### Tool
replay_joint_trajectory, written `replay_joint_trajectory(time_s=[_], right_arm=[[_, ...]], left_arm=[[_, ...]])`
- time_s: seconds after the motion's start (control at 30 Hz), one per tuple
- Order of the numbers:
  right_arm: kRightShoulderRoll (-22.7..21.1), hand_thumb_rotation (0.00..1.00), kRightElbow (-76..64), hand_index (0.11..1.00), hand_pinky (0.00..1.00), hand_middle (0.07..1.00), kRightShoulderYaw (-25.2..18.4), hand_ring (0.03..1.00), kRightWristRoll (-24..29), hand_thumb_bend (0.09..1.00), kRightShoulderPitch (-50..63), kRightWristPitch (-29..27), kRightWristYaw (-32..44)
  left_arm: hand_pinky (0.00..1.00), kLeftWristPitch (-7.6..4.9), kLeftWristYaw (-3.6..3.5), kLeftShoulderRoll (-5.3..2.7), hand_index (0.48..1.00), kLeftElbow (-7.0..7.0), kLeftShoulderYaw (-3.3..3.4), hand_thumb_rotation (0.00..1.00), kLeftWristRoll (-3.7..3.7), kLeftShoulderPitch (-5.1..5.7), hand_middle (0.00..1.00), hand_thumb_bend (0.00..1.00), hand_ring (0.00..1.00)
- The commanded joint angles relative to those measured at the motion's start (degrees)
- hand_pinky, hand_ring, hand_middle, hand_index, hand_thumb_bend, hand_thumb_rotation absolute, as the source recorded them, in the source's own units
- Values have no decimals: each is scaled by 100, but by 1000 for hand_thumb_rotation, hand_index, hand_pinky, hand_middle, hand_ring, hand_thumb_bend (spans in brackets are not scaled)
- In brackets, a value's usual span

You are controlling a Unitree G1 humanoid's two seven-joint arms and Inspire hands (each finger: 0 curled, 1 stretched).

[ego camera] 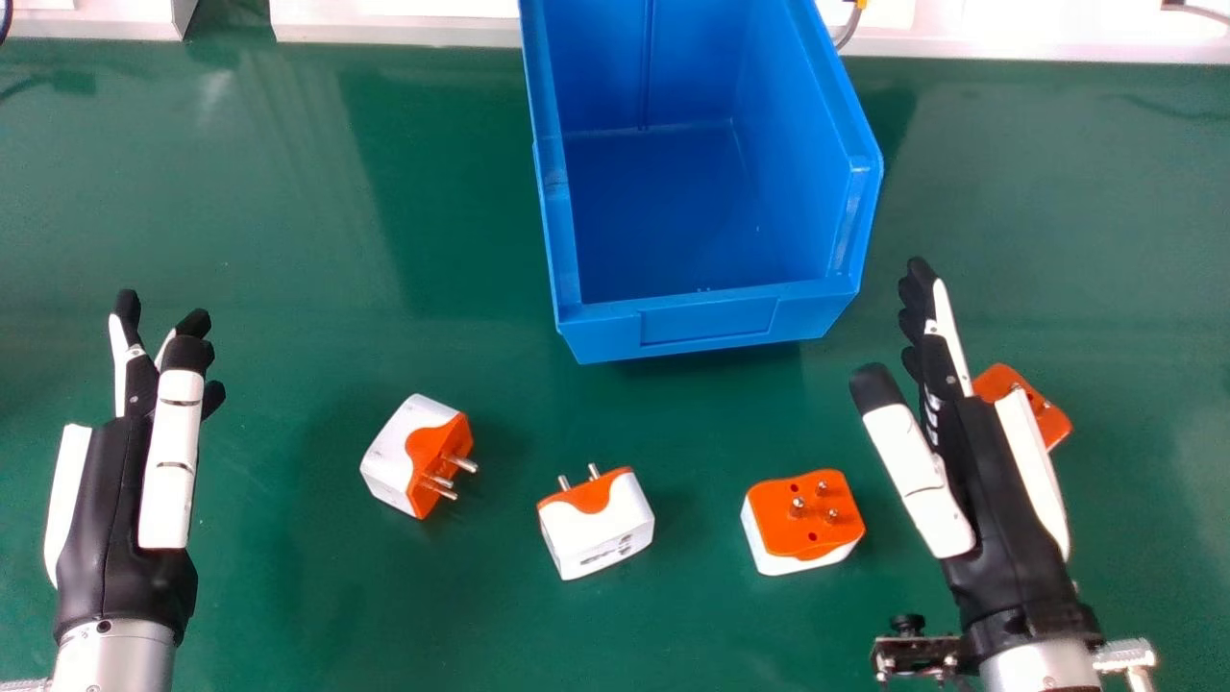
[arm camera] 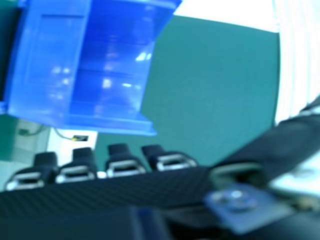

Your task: Pick all objects and put in blue box

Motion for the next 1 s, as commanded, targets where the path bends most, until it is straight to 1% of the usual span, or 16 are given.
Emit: replay_joint_trajectory(time_s=[0.0, 0.07, 0.13, 0.2, 0.3, 0.37, 0.43, 0.5, 0.57, 0.63, 0.73, 0.77, 0.8, 0.83, 0.9, 0.97], right_arm=[[-21, 1000, -85, 1000, 979, 1000, 0, 1000, -16, 503, 0, -150, -64], [-14, 1000, -103, 1000, 984, 1000, -7, 1000, -6, 504, 12, -131, -61], [-9, 1000, -121, 1000, 989, 1000, -13, 1000, 9, 506, 23, -113, -57], [-11, 1000, -108, 1000, 992, 1000, -23, 1000, 17, 506, 20, -138, -63], [-14, 1000, -99, 1000, 992, 1000, -43, 1000, 35, 499, 18, -147, -66], [-42, 1000, -130, 1000, 989, 1000, -53, 1000, 18, 501, 27, -108, -51], [-102, 1000, -94, 1000, 988, 1000, -74, 1000, -1, 502, 16, -159, -37], [-199, 1000, -38, 1000, 988, 1000, -86, 1000, -53, 523, -3, -236, -26], [-316, 1000, 16, 1000, 985, 1000, -79, 1000, -138, 519, -22, -346, -22], [-448, 1000, 36, 1000, 979, 1000, -69, 1000, -240, 529, -35, -428, 3], [-861, 1000, 125, 1000, 971, 1000, -31, 1000, -614, 498, -123, -733, 47], [-997, 1000, 150, 1000, 967, 1000, -24, 1000, -750, 486, -153, -805, 52], [-1132, 1000, 153, 1000, 964, 1000, -17, 1000, -927, 482, -172, -834, 40], [-1233, 1000, 152, 1000, 959, 1000, -11, 1000, -1066, 481, -185, -828, 31], [-1424, 1000, 138, 1000, 935, 1000, 13, 996, -1434, 525, -210, -756, -39], [-1615, 1000, 134, 998, 907, 1000, 48, 983, -1790, 587, -237, -732, -100]], left_arm=[[926, -37, -4, 52, 958, -121, 53, 1000, -7, 56, 952, 483, 951], [916, -61, 2, 65, 957, -117, 58, 1000, 27, 67, 950, 494, 948], [910, -80, -6, 66, 955, -110, 65, 1000, 23, 71, 946, 498, 945], [906, -67, -2, 62, 950, -139, 65, 1000, 21, 83, 942, 492, 942], [895, -87, 43, 70, 947, -165, 59, 1000, 92, 97, 938, 494, 938], [890, -62, 50, 60, 945, -190, 63, 1000, 85, 104, 937, 499, 937], [890, -44, 45, 51, 943, -198, 67, 1000, 60, 98, 936, 505, 936], [890, -38, 52, 63, 944, -179, 66, 1000, 77, 83, 937, 506, 936], [889, -43, 54, 82, 947, -154, 64, 1000, 98, 67, 940, 511, 937], [894, -42, 32, 95, 950, -135, 64, 1000, 79, 54, 941, 505, 941], [903, -66, -15, 110, 952, -99, 66, 1000, 39, 30, 944, 495, 946], [904, -72, -12, 122, 953, -79, 69, 1000, 59, 25, 945, 490, 948], [905, -74, -22, 120, 953, -76, 76, 1000, 44, 23, 944, 491, 948], [906, -96, -16, 122, 952, -62, 81, 1000, 55, 21, 944, 485, 949], [901, -137, -29, 117, 948, -34, 95, 1000, 27, 21, 942, 475, 945], [896, -118, -1, 113, 944, -59, 104, 1000, 40, 38, 939, 474, 941]])
